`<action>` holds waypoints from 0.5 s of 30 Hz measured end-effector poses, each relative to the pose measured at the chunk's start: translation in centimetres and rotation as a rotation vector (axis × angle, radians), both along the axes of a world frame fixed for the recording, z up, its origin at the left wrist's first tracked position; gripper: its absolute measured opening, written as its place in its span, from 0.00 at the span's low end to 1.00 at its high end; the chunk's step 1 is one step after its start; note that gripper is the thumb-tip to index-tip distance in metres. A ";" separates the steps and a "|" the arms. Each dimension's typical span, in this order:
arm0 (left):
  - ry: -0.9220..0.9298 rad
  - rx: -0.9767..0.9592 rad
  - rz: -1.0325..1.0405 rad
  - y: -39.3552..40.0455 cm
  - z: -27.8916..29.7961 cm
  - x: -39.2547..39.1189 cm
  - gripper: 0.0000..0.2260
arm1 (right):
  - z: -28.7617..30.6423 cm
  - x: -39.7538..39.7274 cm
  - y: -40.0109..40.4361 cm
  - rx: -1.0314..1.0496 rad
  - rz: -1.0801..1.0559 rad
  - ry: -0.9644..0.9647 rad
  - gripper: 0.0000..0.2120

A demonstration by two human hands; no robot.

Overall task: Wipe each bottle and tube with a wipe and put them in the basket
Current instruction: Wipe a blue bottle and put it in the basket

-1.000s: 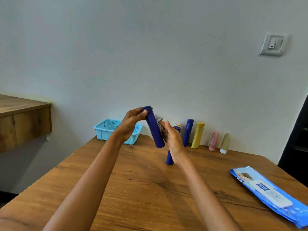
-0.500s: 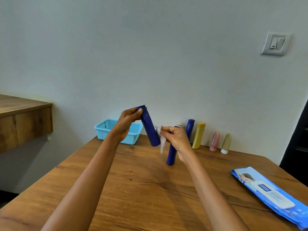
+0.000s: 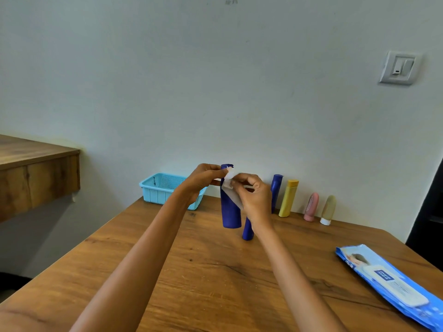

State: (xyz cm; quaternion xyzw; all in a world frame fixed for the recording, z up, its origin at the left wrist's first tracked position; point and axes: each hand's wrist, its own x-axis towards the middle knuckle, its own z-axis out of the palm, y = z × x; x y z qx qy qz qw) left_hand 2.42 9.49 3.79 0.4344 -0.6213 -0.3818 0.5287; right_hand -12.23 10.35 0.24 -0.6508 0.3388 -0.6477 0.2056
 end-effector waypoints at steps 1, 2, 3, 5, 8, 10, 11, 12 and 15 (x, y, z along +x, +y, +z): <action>0.018 0.008 0.015 0.0 0.1 -0.3 0.06 | -0.2 0.2 -0.1 -0.058 -0.069 0.037 0.08; 0.045 0.008 0.031 0.0 0.2 -0.6 0.06 | -0.5 0.4 -0.1 -0.084 -0.109 0.046 0.10; 0.082 0.001 0.044 0.0 0.3 -0.9 0.06 | -0.7 0.6 -0.1 -0.091 -0.127 0.053 0.12; 0.147 -0.012 0.073 0.0 0.4 -0.9 0.06 | -1.3 1.0 -0.2 -0.082 -0.125 0.098 0.16; 0.193 0.002 0.141 0.1 0.2 -0.1 0.08 | -2.7 1.0 -0.3 0.024 -0.048 0.140 0.17; 0.260 0.015 0.200 0.1 0.1 0.7 0.08 | -3.6 0.8 -0.3 0.115 0.007 0.100 0.14; 0.300 0.013 0.227 0.1 0.1 1.1 0.06 | -4.0 0.7 -0.4 0.131 0.011 0.091 0.12; 0.331 0.009 0.250 0.0 0.1 1.4 0.06 | -4.3 0.6 -0.3 0.121 0.003 0.102 0.10; 0.359 0.022 0.307 -0.3 0.1 2.0 0.07 | -4.4 0.7 -0.1 -0.018 -0.019 0.209 0.08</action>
